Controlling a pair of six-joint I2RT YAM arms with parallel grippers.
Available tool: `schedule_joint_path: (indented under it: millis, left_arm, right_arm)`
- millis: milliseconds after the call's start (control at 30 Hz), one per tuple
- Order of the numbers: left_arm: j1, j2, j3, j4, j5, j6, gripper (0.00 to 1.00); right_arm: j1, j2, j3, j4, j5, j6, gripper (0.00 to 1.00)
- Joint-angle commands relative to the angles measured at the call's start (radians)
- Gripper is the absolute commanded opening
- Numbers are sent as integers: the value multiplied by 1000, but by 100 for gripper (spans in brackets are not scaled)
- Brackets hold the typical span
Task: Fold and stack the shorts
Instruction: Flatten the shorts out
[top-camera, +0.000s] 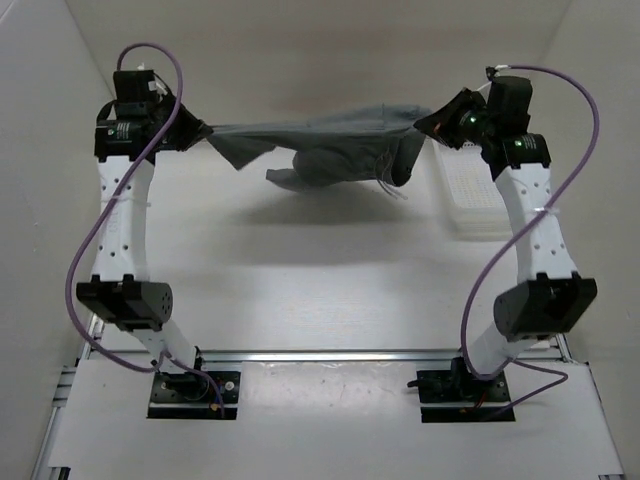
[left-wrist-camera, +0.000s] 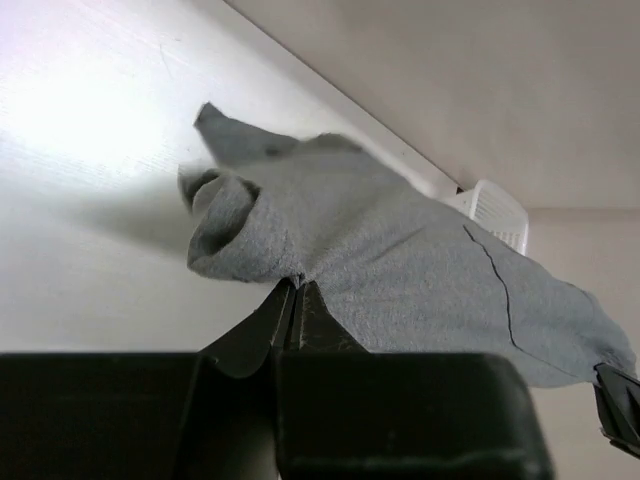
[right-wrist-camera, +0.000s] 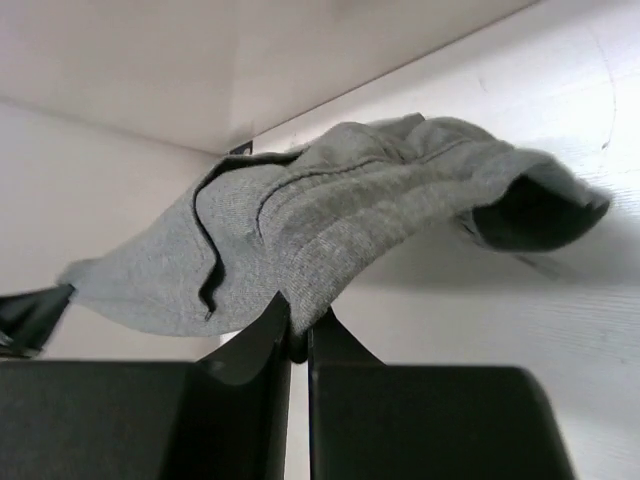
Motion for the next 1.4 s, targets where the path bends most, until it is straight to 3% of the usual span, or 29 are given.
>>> schedule_joint_path:
  millis: [0,167,200,233,267,300,333,367,400,433,567,633,700,733,800,867,933,1033,1100,1133,1233,1367]
  left_arm:
    - [42,-98,-143,-56,0,38,10]
    - [29,-331,-612,27,-48,58,10]
    - [29,-364,-794,38,-59,49,10]
    - [29,-392,-881,38,-59,48,10]
    - [29,-436,-959,50,-59,39,17]
    - [29,-452,-1084,62,-41,39,30]
    - [43,-452,-1126,71,-15,48,64]
    - [64,-463,-1148,71,-14,48,78]
    - [75,-463,-1139,71,-14,74,83]
    - [84,-463,-1119,71,-14,84,89]
    - [85,-403,-929,33,-48,102,90]
    - [48,-339,-807,22,-59,113,80]
    - [14,-261,-735,22,-59,125,62]
    - [-22,-232,-666,22,-59,139,46]
    - [-61,-134,-595,4,-59,151,37]
    - [-116,-61,-475,-16,-59,174,35]
    - [-168,43,-394,-53,-83,174,35]
    - [-213,176,-244,-62,-83,174,49]
    - [-256,248,-127,-73,-71,183,57]
    - [-270,322,-87,-73,-60,197,67]
    - [-331,442,89,-73,-80,219,77]
    - [-363,647,289,-61,-97,207,78]
  right_arm:
    - [13,-128,-142,-101,111,-154,0]
    - [79,-358,-557,-24,169,-263,0]
    - [110,-387,-624,-24,204,-278,0]
    - [125,-412,-747,-24,223,-291,7]
    - [137,-448,-804,-24,223,-318,21]
    - [150,-461,-852,-35,223,-330,38]
    - [160,-470,-914,-55,250,-331,59]
    - [160,-484,-935,-96,264,-331,70]
    - [160,-493,-946,-113,278,-331,76]
    - [150,-507,-946,-128,289,-331,80]
    - [102,-504,-877,-162,355,-308,79]
    - [88,-461,-823,-171,367,-308,73]
    - [88,-417,-783,-171,367,-308,52]
    - [88,-367,-762,-171,367,-308,44]
    - [88,-310,-696,-171,340,-308,24]
    - [88,-219,-624,-171,340,-308,14]
    - [88,-129,-572,-171,330,-308,14]
    - [97,-5,-455,-171,330,-298,19]
    - [98,100,-350,-183,344,-309,31]
    - [98,135,-314,-184,355,-309,46]
    - [98,284,-165,-230,376,-309,68]
    - [98,470,30,-283,376,-275,70]
